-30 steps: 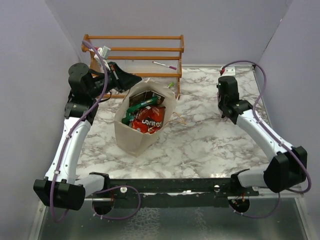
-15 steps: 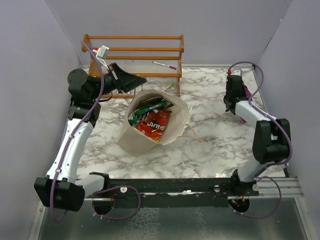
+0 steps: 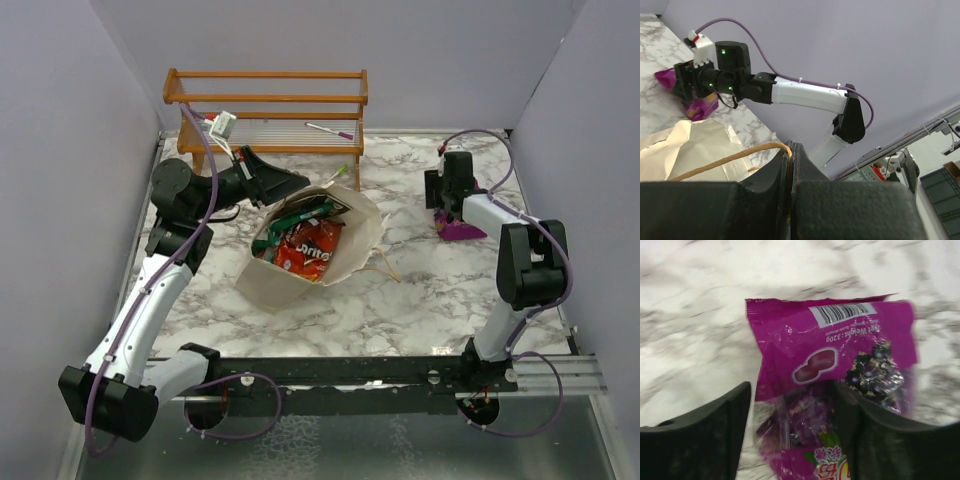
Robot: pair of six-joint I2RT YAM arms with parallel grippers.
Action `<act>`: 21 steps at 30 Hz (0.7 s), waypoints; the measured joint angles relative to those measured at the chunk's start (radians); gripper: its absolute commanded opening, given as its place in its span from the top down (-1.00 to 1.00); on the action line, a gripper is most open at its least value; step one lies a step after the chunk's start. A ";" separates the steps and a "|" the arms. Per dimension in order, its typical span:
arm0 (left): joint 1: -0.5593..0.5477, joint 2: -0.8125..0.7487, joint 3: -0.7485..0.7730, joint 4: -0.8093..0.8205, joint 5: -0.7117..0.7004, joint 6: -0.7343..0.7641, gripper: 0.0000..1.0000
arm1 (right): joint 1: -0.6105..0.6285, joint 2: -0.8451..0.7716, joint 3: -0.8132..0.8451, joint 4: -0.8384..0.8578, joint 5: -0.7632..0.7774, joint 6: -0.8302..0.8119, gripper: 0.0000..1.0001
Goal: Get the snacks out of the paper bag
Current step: Place the snack at the center of the board, then adjust the paper bag at the center of the board.
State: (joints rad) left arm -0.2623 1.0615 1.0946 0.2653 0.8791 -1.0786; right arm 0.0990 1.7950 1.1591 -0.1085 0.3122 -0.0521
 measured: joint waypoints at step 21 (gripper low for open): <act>-0.178 -0.006 -0.007 -0.066 -0.117 0.103 1.00 | 0.129 -0.756 -0.230 0.013 -0.754 0.065 -0.69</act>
State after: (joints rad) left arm -0.4404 1.0554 1.0878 0.1997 0.7616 -0.9760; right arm 0.2276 1.0386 0.9287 -0.0956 -0.4419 0.0132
